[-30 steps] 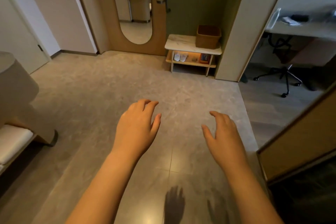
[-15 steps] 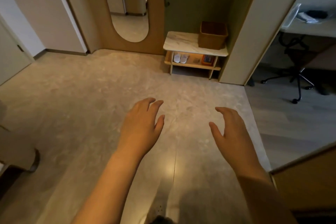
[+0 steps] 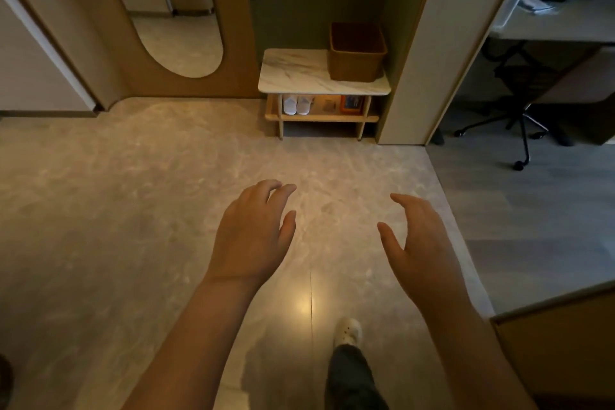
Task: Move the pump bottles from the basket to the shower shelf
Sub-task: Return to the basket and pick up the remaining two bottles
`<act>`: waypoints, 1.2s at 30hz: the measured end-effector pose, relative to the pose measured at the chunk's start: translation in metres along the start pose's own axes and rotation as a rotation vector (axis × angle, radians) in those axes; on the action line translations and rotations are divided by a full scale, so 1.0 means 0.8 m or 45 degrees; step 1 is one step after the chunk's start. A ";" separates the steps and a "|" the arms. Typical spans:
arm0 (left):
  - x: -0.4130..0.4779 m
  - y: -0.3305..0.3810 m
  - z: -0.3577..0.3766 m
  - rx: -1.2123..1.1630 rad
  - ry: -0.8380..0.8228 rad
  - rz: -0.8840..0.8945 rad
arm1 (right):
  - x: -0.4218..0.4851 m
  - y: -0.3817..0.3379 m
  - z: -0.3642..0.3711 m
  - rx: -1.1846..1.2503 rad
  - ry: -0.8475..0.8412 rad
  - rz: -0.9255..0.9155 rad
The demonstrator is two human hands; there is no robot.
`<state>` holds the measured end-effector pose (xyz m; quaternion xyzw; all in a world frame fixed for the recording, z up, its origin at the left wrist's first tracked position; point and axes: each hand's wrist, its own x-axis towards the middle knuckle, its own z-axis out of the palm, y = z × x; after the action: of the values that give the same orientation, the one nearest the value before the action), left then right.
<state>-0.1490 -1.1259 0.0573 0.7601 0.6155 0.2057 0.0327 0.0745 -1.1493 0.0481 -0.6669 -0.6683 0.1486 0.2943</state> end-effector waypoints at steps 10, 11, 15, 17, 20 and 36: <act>0.215 0.057 0.060 0.056 0.094 0.066 | 0.212 0.066 -0.046 0.049 -0.027 0.048; 0.236 0.065 0.065 0.053 0.104 0.079 | 0.232 0.072 -0.052 0.053 -0.029 0.045; 0.301 0.083 0.087 0.062 0.123 0.091 | 0.298 0.100 -0.062 0.037 -0.015 0.026; 0.323 0.085 0.099 0.050 0.105 0.079 | 0.322 0.114 -0.060 0.035 -0.018 0.026; 0.349 0.086 0.112 0.055 0.076 0.069 | 0.351 0.129 -0.053 0.017 -0.019 0.013; 0.594 0.017 0.192 -0.031 0.032 0.054 | 0.596 0.177 0.008 -0.021 0.022 0.095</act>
<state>-0.0075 -0.6467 0.0505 0.7699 0.5970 0.2234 0.0299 0.2143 -0.6720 0.0523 -0.6950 -0.6416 0.1484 0.2888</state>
